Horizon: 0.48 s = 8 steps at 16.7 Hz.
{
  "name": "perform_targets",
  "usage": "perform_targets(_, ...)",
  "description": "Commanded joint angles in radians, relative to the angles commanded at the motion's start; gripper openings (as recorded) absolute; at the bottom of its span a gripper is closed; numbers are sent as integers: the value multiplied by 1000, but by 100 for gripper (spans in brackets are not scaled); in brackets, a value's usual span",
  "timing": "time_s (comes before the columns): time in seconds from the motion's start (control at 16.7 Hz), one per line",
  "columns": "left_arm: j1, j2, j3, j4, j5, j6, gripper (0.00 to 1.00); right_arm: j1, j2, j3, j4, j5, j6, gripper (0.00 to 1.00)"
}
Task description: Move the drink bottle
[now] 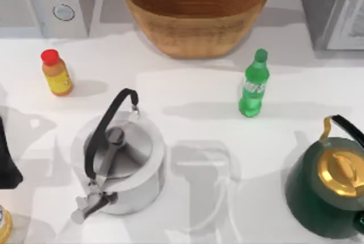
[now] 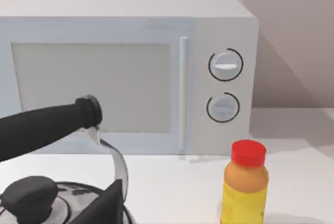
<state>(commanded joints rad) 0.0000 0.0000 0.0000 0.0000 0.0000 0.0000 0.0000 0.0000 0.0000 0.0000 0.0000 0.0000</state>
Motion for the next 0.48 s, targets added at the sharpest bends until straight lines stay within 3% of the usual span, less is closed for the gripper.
perform_targets(0.24,0,0,0,0,0,0,100,0,26,32,17,-18,-21,100)
perform_targets(0.48,0,0,0,0,0,0,100,17,190,203,49,-103,-80,100)
